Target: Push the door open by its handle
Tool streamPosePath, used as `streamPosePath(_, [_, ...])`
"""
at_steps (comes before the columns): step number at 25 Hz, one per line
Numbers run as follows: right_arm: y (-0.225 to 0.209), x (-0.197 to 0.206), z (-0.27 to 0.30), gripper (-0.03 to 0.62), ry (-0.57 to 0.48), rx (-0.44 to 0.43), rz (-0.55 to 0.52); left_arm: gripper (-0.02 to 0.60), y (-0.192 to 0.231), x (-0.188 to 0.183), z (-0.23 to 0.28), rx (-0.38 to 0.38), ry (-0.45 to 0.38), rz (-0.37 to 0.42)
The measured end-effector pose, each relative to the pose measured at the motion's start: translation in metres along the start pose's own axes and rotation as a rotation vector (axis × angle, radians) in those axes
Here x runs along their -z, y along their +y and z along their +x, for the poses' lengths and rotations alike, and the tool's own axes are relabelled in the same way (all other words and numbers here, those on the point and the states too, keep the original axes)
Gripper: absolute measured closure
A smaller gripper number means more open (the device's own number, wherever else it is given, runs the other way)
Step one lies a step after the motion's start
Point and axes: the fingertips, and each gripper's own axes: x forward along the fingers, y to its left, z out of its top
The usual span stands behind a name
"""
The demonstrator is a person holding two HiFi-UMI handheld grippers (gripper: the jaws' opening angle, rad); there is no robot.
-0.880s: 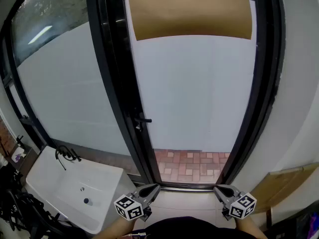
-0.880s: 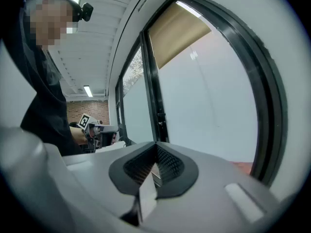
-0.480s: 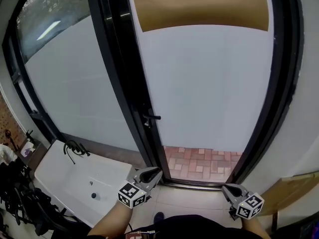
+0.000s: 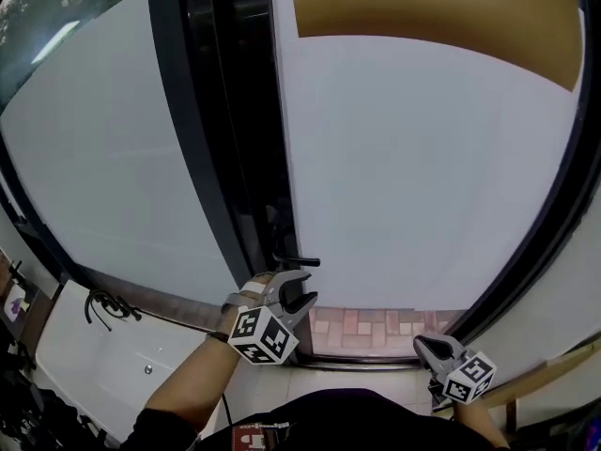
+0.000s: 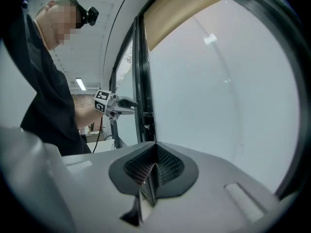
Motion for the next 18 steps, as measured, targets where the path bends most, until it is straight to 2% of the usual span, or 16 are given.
streamPosePath(3, [-0.005, -0.02, 0.026, 0.594, -0.017, 0.009, 0.007, 0.443, 0.016, 0.01, 0.029, 0.056, 0.067, 0.167])
streamPosePath(5, [-0.01, -0.035, 0.027, 0.594, 0.006, -0.012, -0.011, 0.443, 0.025, 0.002, 0.048, 0.077, 0.12, 0.233])
streamPosePath(9, [-0.035, -0.065, 0.01, 0.594, 0.038, -0.096, -0.072, 0.436, 0.029, -0.023, 0.079, 0.125, 0.261, 0.289])
streamPosePath(13, [-0.049, -0.06, 0.017, 0.594, 0.016, -0.216, -0.058, 0.436, 0.007, 0.019, 0.093, 0.207, 0.471, 0.306])
streamPosePath(16, [-0.066, -0.058, 0.023, 0.594, 0.01, -0.285, -0.055, 0.417, -0.003, 0.044, 0.103, 0.253, 0.589, 0.348])
streamPosePath(18, [-0.077, -0.059, 0.023, 0.594, 0.003, -0.315, -0.036, 0.412, -0.005, 0.054, 0.11, 0.255, 0.655, 0.376])
